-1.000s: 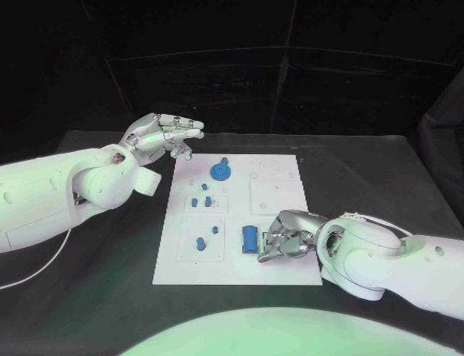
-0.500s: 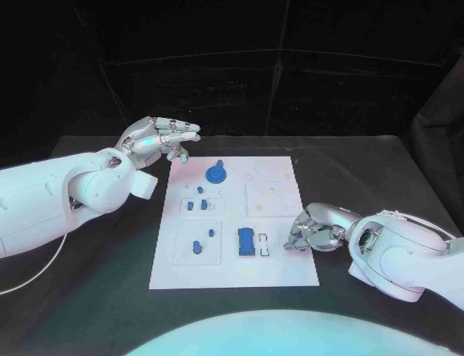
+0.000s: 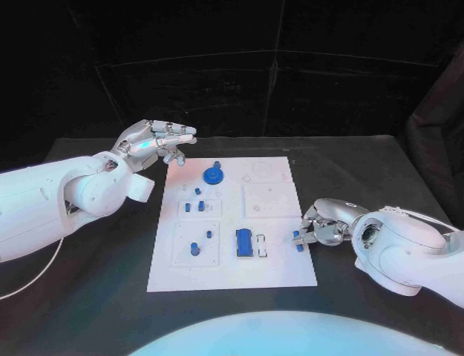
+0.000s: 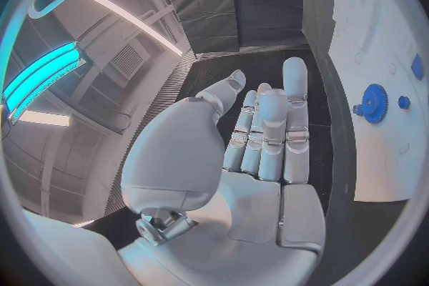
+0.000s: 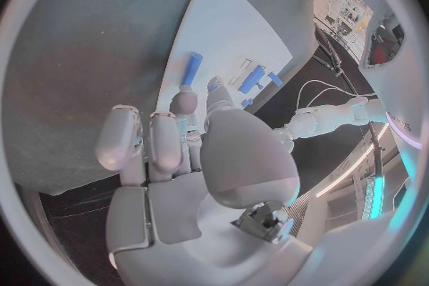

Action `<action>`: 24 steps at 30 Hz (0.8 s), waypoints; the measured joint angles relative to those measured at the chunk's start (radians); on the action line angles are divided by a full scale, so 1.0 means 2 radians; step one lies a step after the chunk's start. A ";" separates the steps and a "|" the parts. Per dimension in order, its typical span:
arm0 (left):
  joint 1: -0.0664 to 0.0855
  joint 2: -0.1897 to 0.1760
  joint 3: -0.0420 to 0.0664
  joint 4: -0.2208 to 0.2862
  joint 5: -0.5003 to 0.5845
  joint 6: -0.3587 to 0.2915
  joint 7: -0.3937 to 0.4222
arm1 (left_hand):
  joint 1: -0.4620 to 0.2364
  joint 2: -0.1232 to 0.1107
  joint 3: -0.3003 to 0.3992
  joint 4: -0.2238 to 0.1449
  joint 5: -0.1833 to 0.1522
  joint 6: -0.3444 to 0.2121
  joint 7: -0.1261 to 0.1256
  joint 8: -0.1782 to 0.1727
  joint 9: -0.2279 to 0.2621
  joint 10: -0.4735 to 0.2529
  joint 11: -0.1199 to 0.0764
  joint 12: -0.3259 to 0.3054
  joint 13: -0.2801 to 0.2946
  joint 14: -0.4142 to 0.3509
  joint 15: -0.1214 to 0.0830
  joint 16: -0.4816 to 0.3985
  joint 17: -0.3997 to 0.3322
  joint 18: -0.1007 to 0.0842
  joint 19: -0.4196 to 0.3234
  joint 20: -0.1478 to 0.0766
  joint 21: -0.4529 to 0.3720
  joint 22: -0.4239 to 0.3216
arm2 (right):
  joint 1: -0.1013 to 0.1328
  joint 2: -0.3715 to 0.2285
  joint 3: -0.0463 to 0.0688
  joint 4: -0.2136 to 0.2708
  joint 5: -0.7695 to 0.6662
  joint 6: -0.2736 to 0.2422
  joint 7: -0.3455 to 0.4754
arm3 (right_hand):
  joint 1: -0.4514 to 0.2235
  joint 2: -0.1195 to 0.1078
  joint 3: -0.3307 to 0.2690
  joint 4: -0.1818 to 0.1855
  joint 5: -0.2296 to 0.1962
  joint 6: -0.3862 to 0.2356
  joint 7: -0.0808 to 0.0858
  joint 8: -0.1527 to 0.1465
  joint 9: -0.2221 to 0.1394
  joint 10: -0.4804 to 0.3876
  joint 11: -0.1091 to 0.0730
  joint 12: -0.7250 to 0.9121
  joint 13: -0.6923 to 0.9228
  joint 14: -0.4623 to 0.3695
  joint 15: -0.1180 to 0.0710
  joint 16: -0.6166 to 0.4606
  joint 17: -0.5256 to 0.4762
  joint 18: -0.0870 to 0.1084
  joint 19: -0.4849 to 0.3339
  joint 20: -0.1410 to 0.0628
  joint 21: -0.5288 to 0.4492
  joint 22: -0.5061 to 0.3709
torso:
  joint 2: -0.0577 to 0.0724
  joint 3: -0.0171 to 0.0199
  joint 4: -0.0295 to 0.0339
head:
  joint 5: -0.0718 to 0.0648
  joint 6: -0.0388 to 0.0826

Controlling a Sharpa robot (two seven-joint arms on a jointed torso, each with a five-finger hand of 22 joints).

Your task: Assemble the parts on the task board

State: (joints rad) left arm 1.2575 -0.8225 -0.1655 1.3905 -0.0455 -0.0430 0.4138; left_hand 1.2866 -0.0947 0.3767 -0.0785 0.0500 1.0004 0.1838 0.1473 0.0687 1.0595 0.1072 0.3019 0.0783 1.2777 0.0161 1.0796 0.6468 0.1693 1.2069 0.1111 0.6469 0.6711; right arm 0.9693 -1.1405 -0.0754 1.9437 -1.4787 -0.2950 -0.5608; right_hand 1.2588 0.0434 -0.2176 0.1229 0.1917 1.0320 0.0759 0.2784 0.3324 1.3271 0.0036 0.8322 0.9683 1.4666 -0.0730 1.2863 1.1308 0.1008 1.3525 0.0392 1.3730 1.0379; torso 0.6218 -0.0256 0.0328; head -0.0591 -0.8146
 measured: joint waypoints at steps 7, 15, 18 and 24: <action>0.000 0.000 0.000 0.000 0.000 0.000 0.000 | 0.000 0.000 0.000 0.000 0.000 0.000 0.000 0.000 0.000 0.000 0.000 0.000 0.000 0.000 0.000 0.000 0.000 0.000 0.000 0.000 0.000 0.000 | 0.000 0.008 0.000 -0.008 -0.024 0.010 -0.020 | -0.007 -0.003 -0.003 0.006 0.000 0.008 0.000 0.000 0.002 -0.002 -0.002 0.000 0.000 0.000 0.000 0.000 0.000 0.000 0.000 0.000 0.000 0.000 | 0.000 0.0000 0.0000 | 0.000 -0.001; 0.000 0.000 0.000 0.000 0.000 0.001 0.000 | 0.000 0.000 0.000 0.000 0.000 0.000 0.000 0.000 0.000 0.000 0.000 0.000 0.000 0.000 0.000 0.000 0.000 0.000 0.000 0.000 0.000 0.000 | 0.000 0.022 0.000 -0.017 -0.040 0.022 -0.032 | -0.013 -0.009 -0.007 0.013 0.000 0.010 -0.002 0.000 0.004 -0.002 -0.002 -0.002 -0.001 0.000 0.000 -0.002 0.000 0.000 0.000 0.000 -0.002 -0.002 | 0.000 0.0002 0.0001 | 0.001 -0.002; 0.000 0.000 0.000 0.000 0.000 0.001 0.000 | 0.000 0.000 0.000 0.000 0.000 0.000 0.000 0.000 0.000 0.000 0.000 0.000 0.000 0.000 0.000 0.000 0.000 0.000 0.000 0.000 0.000 0.000 | 0.000 0.028 0.000 -0.021 -0.044 0.027 -0.034 | -0.015 -0.011 -0.007 0.015 0.000 0.010 -0.002 0.000 0.005 -0.002 -0.002 -0.002 -0.001 0.000 0.000 -0.002 0.000 0.000 0.000 0.000 -0.002 -0.001 | 0.001 0.0002 0.0004 | 0.002 -0.003; 0.000 -0.001 0.000 0.001 0.000 0.002 0.000 | 0.000 0.000 0.000 0.000 0.000 0.000 0.000 0.000 0.000 0.000 0.000 0.000 0.000 0.000 0.000 0.000 0.000 0.000 0.000 0.000 0.000 0.000 | 0.000 0.034 0.000 -0.026 -0.048 0.042 -0.037 | -0.012 -0.013 -0.005 0.014 0.008 0.012 -0.004 0.000 0.009 -0.002 -0.002 -0.005 -0.002 0.000 0.000 -0.004 0.000 0.000 0.000 0.000 -0.004 -0.002 | 0.001 0.0000 0.0005 | 0.002 -0.005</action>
State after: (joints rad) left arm 1.2575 -0.8245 -0.1665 1.3915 -0.0455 -0.0400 0.4130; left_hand 1.2866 -0.0947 0.3768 -0.0786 0.0500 1.0004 0.1838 0.1473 0.0687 1.0595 0.1072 0.3019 0.0783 1.2777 0.0161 1.0797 0.6470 0.1692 1.2069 0.1110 0.6469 0.6704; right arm 0.9687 -1.0731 -0.0752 1.8913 -1.5756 -0.2111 -0.6355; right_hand 1.2340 0.0169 -0.2284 0.1508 0.2069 1.0565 0.0678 0.2788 0.3505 1.3235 -0.0002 0.8225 0.9646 1.4666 -0.0731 1.2777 1.1298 0.1007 1.3525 0.0392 1.3653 1.0331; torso 0.6230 -0.0256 0.0338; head -0.0549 -0.8251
